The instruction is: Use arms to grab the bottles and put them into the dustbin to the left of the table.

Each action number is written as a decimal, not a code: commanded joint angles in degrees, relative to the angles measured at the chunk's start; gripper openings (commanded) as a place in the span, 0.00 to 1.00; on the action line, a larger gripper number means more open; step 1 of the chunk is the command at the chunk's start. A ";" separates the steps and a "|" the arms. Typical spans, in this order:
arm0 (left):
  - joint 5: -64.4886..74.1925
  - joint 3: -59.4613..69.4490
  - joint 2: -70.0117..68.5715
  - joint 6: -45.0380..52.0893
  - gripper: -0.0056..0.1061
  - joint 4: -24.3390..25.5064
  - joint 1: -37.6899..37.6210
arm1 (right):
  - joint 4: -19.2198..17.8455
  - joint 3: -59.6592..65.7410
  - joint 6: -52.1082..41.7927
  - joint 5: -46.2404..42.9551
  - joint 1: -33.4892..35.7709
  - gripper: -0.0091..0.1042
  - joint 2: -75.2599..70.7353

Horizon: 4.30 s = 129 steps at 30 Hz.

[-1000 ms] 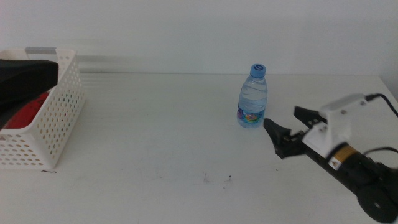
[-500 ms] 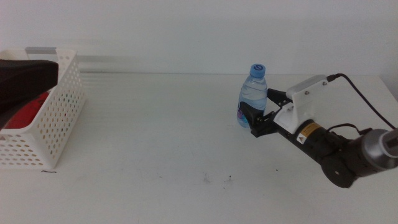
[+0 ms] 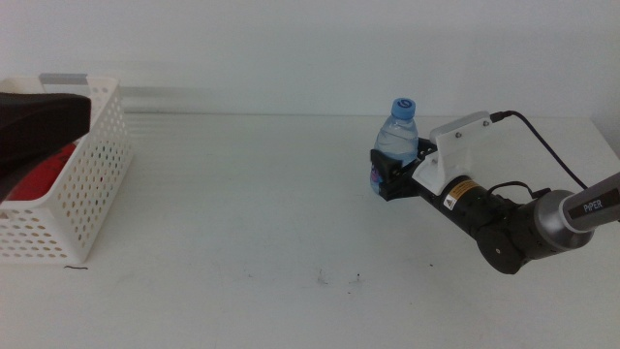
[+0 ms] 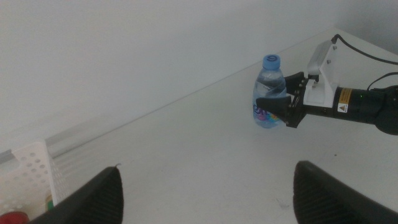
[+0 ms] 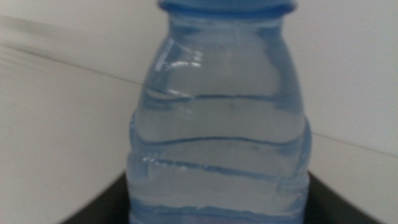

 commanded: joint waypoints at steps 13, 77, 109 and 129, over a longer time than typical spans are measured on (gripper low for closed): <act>-0.82 0.24 -0.17 -0.62 0.89 -0.38 -0.44 | 0.71 -9.03 -2.59 8.88 8.62 0.06 -4.42; -1.64 0.24 -0.17 -0.62 0.89 -0.51 -0.44 | -1.22 -35.04 7.71 31.16 19.53 0.89 9.09; -1.64 0.24 -0.17 -0.62 0.89 -0.51 -0.44 | 15.82 -14.75 -9.39 107.31 20.52 0.88 -64.02; -2.10 0.24 -0.17 -0.62 0.89 -0.51 -0.44 | 15.59 -39.35 -9.41 122.76 20.52 0.88 -64.46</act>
